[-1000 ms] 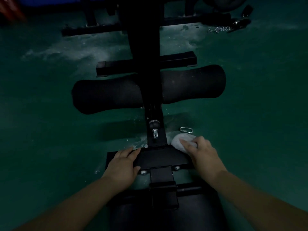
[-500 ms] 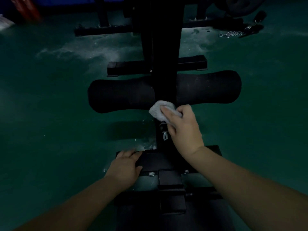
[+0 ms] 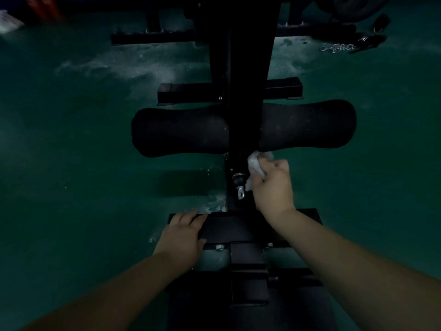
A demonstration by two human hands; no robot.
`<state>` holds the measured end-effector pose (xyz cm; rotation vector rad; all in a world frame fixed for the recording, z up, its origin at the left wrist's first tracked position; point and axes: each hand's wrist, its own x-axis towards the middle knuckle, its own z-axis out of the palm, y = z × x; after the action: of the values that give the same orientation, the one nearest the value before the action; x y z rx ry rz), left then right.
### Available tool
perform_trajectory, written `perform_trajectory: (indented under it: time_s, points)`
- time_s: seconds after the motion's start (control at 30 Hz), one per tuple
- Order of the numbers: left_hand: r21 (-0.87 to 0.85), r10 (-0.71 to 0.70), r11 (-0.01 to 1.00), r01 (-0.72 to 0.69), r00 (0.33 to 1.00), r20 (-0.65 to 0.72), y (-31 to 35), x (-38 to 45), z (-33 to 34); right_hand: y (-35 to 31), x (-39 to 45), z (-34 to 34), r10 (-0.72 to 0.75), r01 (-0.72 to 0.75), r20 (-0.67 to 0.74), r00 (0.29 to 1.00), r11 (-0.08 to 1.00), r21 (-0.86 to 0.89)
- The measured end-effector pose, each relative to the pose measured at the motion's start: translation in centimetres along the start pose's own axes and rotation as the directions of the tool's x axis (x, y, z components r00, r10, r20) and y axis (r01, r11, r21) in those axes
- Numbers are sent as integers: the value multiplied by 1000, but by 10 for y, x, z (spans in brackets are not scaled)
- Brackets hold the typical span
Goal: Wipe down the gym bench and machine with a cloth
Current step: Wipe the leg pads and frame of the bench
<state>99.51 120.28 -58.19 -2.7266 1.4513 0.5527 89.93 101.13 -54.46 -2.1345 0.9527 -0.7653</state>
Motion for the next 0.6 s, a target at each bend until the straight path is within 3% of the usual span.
perform_trajectory:
  time_s: [0.03, 0.2, 0.3, 0.37, 0.43, 0.5, 0.57, 0.6]
  points:
    - [4, 1, 1000, -1, 1000, -5, 1, 0, 0, 4, 2, 2, -29, 30, 9, 1000, 996, -81]
    - [-54, -4, 999, 5, 999, 31, 3, 2, -6, 38, -11, -23, 166, -109, 246, 955, 967, -229]
    - [-157, 24, 987, -31, 999, -43, 5, -2, -18, 33, -36, -31, -33, 59, 165, 986, 986, -156]
    - [-173, 73, 979, -112, 973, -217, 10, -6, -33, 14, -46, -34, -173, 176, 36, 984, 981, -84]
    - [-97, 139, 973, -209, 868, -477, 18, -8, -54, -9, -43, -35, -277, 273, -112, 954, 961, -46]
    - [-10, 166, 970, -244, 686, -708, 23, -8, -83, -34, -34, -36, -352, 350, -189, 917, 936, -43]
    - [26, 132, 982, -190, 570, -811, 23, -5, -112, -59, -24, -36, -392, 397, -212, 895, 918, -21]
    - [31, 105, 989, -142, 555, -825, 21, -2, -125, -69, -18, -36, -392, 398, -205, 897, 917, -14]
